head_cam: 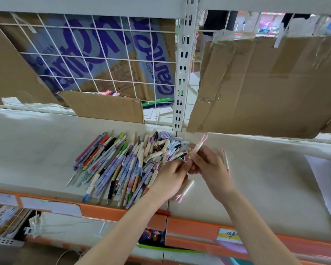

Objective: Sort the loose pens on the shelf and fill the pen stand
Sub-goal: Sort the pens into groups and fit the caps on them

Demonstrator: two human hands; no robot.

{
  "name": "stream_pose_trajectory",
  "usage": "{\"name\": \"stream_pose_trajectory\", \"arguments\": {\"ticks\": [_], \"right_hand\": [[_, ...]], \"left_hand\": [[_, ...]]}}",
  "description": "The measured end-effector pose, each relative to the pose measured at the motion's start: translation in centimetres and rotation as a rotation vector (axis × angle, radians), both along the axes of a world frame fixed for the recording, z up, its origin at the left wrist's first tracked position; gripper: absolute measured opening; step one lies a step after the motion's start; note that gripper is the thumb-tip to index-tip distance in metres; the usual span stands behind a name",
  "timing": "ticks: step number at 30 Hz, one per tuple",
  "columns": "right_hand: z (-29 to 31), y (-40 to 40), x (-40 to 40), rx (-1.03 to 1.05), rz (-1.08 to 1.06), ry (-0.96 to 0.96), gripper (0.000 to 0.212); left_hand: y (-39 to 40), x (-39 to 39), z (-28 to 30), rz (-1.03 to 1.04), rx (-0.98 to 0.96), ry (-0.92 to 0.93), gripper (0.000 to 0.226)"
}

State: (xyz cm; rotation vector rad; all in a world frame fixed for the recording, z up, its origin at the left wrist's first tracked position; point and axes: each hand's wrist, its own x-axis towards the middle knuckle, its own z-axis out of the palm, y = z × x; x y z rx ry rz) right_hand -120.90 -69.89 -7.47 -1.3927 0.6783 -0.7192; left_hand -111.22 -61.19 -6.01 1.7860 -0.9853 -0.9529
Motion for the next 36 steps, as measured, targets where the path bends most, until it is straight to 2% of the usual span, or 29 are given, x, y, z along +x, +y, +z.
{"name": "stream_pose_trajectory", "arguments": {"ticks": [2, 4, 7, 9, 11, 15, 20, 23, 25, 31, 36], "right_hand": [[0.0, -1.2, -0.6, -0.183, -0.075, 0.136, 0.012], [-0.2, -2.6, -1.4, -0.410, -0.151, 0.378, 0.007], [-0.7, -3.8, -2.7, -0.556, -0.173, 0.759, 0.043], [-1.8, -4.0, -3.2, -0.676, -0.144, 1.010, 0.048], [-3.1, -4.1, -3.7, -0.800, -0.140, 1.112, 0.045], [-4.2, -4.7, -4.1, -0.846, -0.187, 1.054, 0.046], [-3.5, -5.1, -4.1, -0.885, -0.170, 1.151, 0.045], [-2.9, -3.9, -3.2, -0.886, -0.207, 0.922, 0.021], [-3.1, -3.0, -2.3, -0.997, -0.164, 0.741, 0.007], [-3.0, 0.9, 1.3, -0.934, 0.159, 0.432, 0.009], [-3.5, 2.7, 3.6, -0.949, 0.316, 0.310, 0.023]], "left_hand": [[0.4, 0.5, -0.7, -0.092, -0.027, -0.246, 0.025], [1.1, 1.5, -1.2, -0.125, -0.034, -0.371, 0.013], [1.8, 3.3, -1.7, -0.039, -0.060, -0.518, 0.008], [2.1, 4.3, -1.9, 0.018, -0.076, -0.573, 0.005], [2.6, 4.9, -2.0, 0.055, -0.065, -0.645, 0.004], [3.5, 6.2, -2.2, 0.076, -0.032, -0.725, 0.004], [4.1, 6.6, -2.8, 0.054, -0.008, -0.737, 0.005], [4.4, 6.7, -3.0, 0.076, -0.020, -0.729, 0.004], [4.6, 6.9, -3.0, 0.072, -0.022, -0.725, 0.007], [5.7, 7.6, -2.5, 0.139, -0.029, -0.678, 0.011], [7.3, 8.3, -2.2, 0.183, 0.045, -0.676, 0.007]]}}
